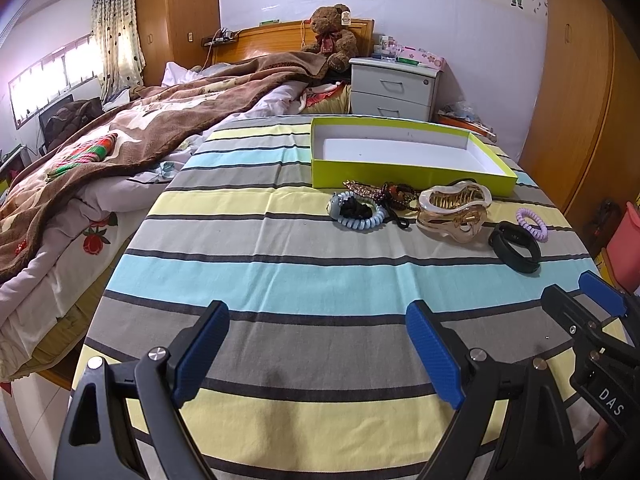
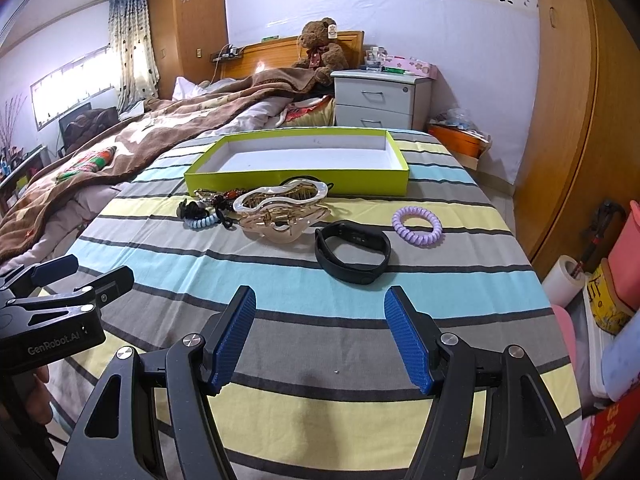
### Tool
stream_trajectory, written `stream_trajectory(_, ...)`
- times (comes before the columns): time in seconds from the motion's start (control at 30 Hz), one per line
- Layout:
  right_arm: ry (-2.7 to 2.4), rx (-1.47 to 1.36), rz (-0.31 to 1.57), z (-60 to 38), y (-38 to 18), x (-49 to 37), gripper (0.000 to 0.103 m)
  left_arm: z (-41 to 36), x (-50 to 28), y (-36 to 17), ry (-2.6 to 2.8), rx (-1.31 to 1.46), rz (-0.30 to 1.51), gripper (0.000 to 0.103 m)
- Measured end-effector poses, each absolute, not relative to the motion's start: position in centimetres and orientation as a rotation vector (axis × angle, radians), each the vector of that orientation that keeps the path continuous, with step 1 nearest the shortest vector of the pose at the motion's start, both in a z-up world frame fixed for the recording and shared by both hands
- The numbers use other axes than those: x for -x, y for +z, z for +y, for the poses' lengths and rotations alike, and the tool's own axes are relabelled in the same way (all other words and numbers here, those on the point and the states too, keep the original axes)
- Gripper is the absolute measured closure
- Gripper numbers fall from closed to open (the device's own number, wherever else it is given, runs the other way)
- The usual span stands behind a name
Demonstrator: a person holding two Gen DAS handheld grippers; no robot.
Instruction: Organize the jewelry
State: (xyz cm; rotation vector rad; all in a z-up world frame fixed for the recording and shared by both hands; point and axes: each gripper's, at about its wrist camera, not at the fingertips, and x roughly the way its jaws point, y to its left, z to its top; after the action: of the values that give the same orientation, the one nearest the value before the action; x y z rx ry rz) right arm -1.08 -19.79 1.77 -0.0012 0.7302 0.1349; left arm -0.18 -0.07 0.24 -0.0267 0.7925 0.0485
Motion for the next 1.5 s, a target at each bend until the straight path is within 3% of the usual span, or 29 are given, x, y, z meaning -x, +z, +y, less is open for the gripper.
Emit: stream_trajectory(1.5,0.137,0.014,0.74,-19.95,1.69,0.65,0.036,-0.19,0.2,0.36,0.051,0.016,0.796,0.012)
